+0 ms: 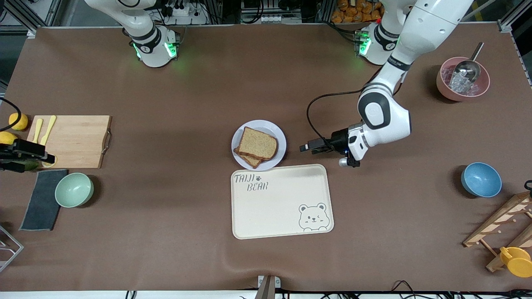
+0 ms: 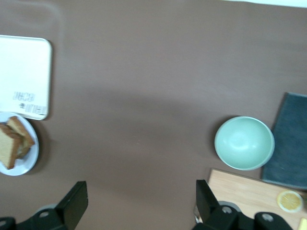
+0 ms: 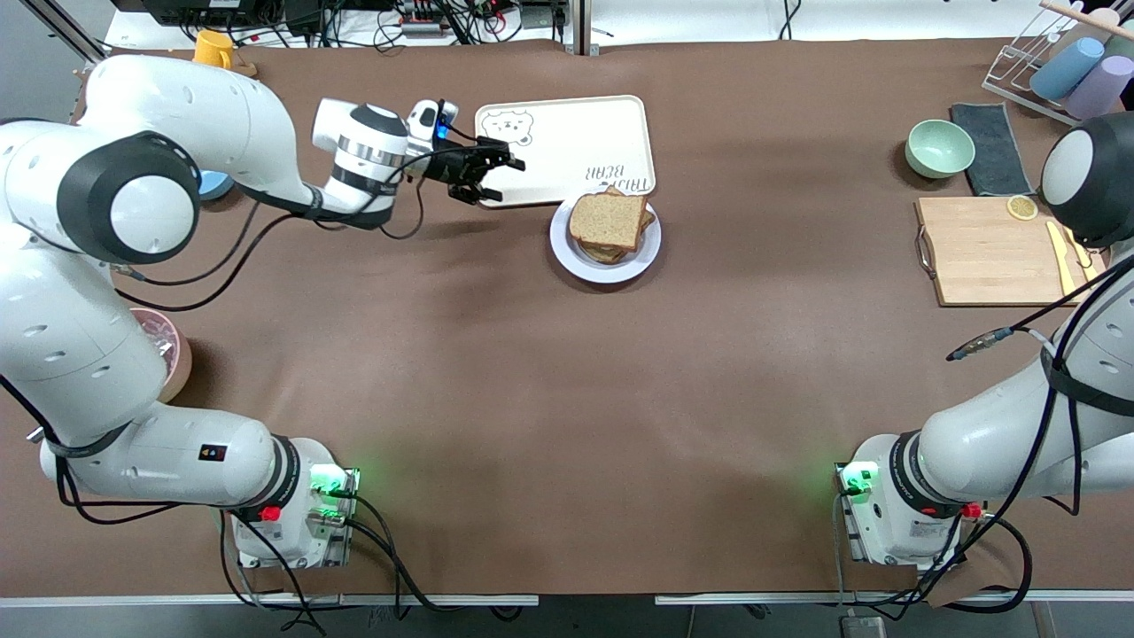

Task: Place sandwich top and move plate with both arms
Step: 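Grasp the white plate rim with the left gripper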

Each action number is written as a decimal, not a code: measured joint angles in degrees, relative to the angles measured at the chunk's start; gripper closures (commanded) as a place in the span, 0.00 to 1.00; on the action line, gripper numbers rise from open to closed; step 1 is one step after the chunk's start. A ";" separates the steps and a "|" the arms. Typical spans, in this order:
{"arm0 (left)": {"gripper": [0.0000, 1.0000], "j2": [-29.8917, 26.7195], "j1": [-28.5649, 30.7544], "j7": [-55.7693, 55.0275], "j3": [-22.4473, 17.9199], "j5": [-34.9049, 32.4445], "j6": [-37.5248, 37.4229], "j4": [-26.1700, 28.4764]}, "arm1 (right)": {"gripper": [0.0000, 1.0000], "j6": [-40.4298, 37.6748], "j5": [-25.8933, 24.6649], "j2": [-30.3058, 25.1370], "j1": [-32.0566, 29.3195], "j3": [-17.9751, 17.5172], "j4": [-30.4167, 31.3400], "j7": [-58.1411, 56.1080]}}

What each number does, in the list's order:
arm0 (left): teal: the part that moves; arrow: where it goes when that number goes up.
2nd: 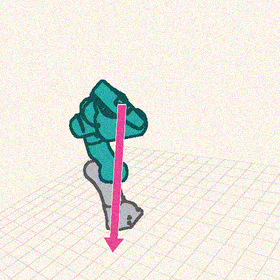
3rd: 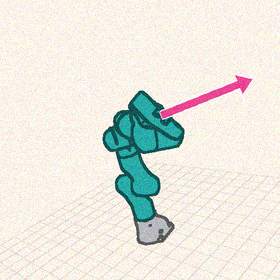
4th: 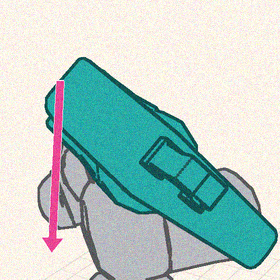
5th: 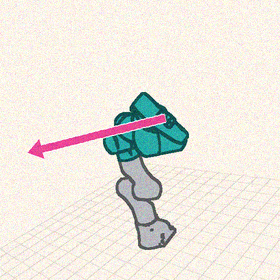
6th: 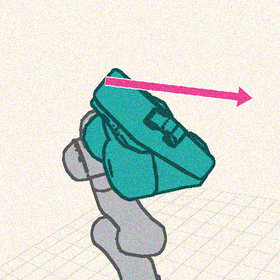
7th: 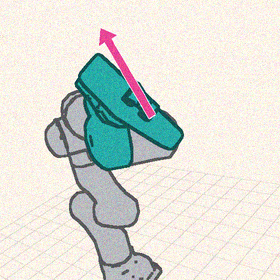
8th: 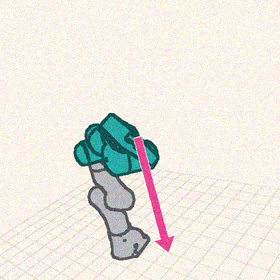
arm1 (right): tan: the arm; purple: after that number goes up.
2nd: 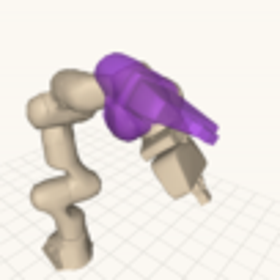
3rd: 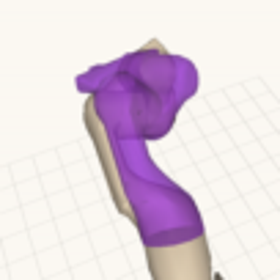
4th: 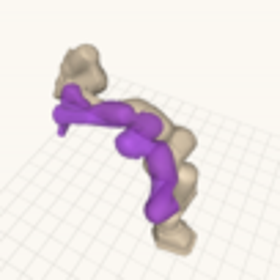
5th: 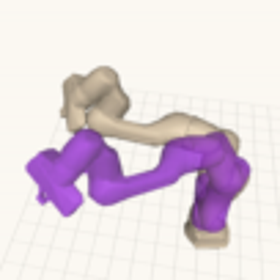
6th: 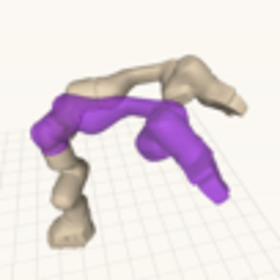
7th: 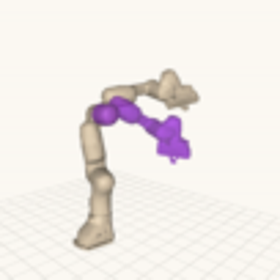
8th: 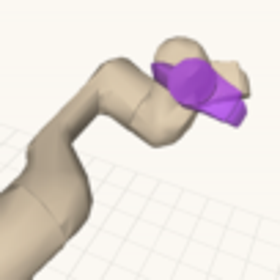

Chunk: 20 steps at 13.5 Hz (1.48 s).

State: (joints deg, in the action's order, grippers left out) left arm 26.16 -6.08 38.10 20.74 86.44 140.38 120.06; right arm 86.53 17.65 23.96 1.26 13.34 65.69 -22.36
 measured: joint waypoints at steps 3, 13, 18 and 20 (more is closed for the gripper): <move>0.00 0.52 -0.74 5.63 0.14 5.46 0.03 1.84 | 0.00 -0.61 -5.19 -1.88 -4.90 -13.87 -0.08 11.66; 0.17 7.84 -3.22 18.46 0.61 9.39 0.01 1.87 | 0.00 -10.72 -11.72 -14.91 -5.68 -13.42 5.18 17.20; 0.33 10.14 -3.76 21.65 1.16 10.12 -0.26 0.54 | 0.00 -12.02 -14.00 -18.67 -3.90 -11.26 7.01 17.20; 0.37 10.86 -4.61 21.68 1.26 10.32 -0.23 -0.34 | 0.00 -12.01 -14.14 -18.93 -2.15 -10.34 7.60 17.27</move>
State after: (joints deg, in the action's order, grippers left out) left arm 37.02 -10.69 59.77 22.00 96.76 140.15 119.72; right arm 74.52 3.51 5.03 -0.89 3.00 73.28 -5.09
